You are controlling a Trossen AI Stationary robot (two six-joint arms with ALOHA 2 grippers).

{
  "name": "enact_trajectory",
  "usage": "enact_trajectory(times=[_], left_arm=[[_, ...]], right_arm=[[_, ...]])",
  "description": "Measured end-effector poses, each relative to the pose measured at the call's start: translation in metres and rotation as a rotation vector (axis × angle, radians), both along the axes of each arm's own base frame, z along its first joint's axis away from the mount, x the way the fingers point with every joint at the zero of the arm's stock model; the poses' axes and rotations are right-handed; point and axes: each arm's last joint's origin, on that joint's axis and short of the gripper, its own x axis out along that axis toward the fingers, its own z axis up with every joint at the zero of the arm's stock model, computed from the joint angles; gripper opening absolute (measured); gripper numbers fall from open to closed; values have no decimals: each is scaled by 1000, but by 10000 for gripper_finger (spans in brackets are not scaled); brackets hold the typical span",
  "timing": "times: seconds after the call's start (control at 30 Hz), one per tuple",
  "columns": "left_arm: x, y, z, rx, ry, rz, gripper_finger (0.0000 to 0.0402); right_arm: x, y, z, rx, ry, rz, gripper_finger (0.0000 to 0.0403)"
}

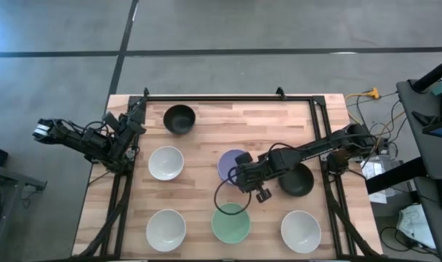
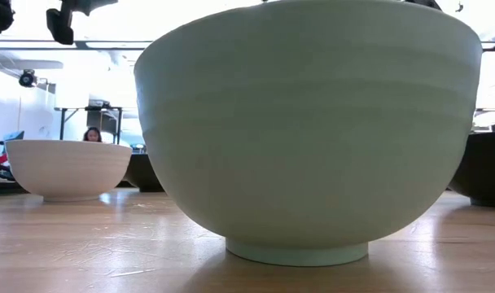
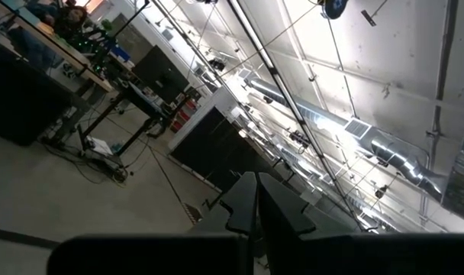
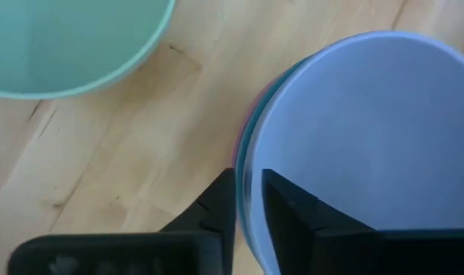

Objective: Nest bowls inside each other
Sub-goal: Stack the purple bowl into the blue bowl, then stack the top black bowl into the purple bowl

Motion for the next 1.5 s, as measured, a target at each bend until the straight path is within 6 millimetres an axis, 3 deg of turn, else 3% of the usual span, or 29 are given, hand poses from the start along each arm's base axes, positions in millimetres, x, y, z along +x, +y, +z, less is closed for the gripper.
enact_trajectory(times=[0.27, 0.47, 0.67, 0.87, 1.1, 1.23, 1.33, 1.5], left_arm=[[1, 0, 0, 1, 2, 0, 0], [2, -7, -2, 4, 26, -51, 0], [16, -18, -11, 39, 237, -107, 0], [32, -19, -20, 0, 476, -256, 0], [32, 21, -38, -375, 791, -467, 0], [44, 48, -31, -324, 848, -622, 0], [54, 71, -33, -371, 888, -721, 0], [74, 106, -47, -453, 991, -705, 0]], right_arm=[[3, 0, 8, -1, -17, -4, 98], [-4, -6, 37, -26, 23, -71, 93], [-36, -45, 72, 44, -38, -477, 69], [-79, -71, 98, 204, -369, -593, 53], [-117, -87, 112, 481, -939, -658, 50], [-130, -93, 107, 613, -1167, -671, 49], [-133, -96, 97, 680, -1238, -689, 50], [-129, -100, 83, 745, -1246, -738, 50]])
